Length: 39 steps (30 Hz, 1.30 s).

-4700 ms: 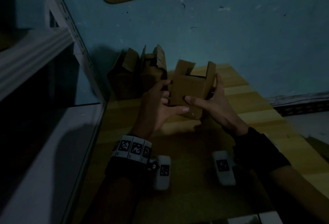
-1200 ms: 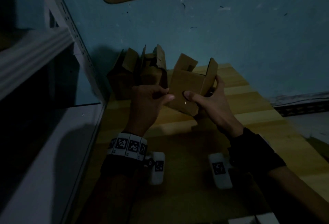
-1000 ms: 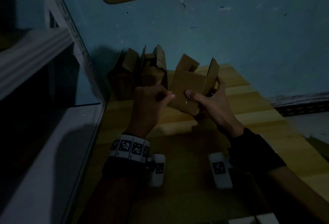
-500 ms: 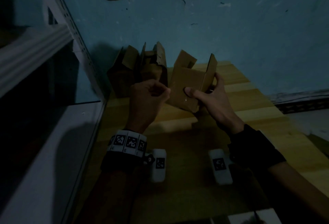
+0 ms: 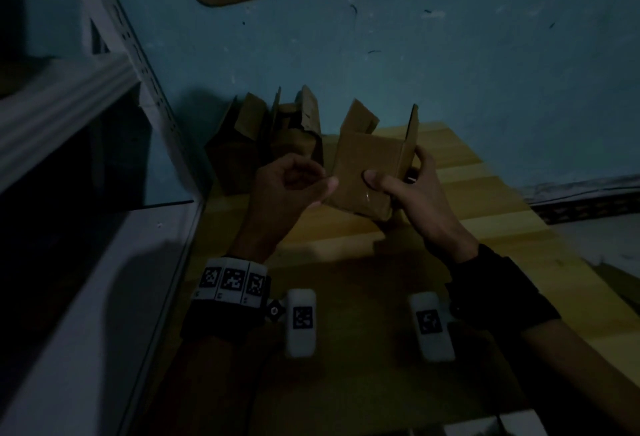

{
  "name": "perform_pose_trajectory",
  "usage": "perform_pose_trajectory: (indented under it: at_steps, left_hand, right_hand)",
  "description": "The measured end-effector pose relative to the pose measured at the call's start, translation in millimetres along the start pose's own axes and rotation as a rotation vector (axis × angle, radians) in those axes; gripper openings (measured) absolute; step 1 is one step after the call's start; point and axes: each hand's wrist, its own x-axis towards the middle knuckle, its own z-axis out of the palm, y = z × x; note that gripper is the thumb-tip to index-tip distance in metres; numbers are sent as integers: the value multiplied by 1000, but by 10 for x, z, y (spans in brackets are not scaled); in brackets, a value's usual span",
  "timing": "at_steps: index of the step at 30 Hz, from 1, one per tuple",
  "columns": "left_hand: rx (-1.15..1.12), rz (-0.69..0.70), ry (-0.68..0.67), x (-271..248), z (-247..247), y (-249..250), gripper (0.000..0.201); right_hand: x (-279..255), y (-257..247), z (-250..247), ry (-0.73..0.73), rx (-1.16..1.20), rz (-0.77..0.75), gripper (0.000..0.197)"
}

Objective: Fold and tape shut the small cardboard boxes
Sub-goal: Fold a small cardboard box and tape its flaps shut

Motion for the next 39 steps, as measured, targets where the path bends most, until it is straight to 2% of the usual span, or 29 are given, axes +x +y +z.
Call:
perform_pose_trajectory:
  at_steps: [2,4,7,10,12,16,20,23,25,26,29,31,32,35,37,39]
  left_hand:
    - [-36,-52,-19,-5,11,34,44]
    - [18,-72,3,0,42,34,51]
    - [145,-9,95,7,92,-22,40]
    - [157,56,136,36,81,-53,17]
    - [134,86,135,63,53,-78,9]
    - [185,127,140,71,59,-116,18]
    - [222,220,164,38,121,-122,6]
    - [279,217,163,31,138,-122,19]
    - [308,267,133,29,140,-122,23]
    - [327,299,121,28,138,-124,21]
    - [374,338,92,31,122,-158,5]
    - [399,316,75,36,92,-202,5]
    - [402,299,68,41,77,-229,5]
    - [390,256,25,57,44,-296,4]
    - [408,241,-6,58,67,-306,12]
    - [446,256,-41,57,107,-289,18]
  right_hand:
    - [-2,-12,-17,-1,-12,-22,109]
    - [-25,-22,-11,-14,-39,-43,119]
    - [-51,-3,25,-49,-98,-73,132]
    - [-66,-10,67,-78,-80,-67,127]
    - [-54,-9,62,-78,-52,-46,126]
    - [-47,10,74,-55,-37,-46,124]
    - [-31,33,114,-48,23,-12,99]
    - [-13,61,126,-78,-33,-9,72]
    - [-24,68,120,-141,-16,15,51]
    - [-48,38,120,-180,20,42,50]
    - [-71,-69,81,-227,111,80,58]
    - [-15,-73,15,-168,176,98,63]
    - [23,-48,-24,-104,202,121,74]
    - [101,26,-98,102,199,153,132]
    - [125,31,-115,173,158,158,145]
    - [137,13,-120,149,122,224,148]
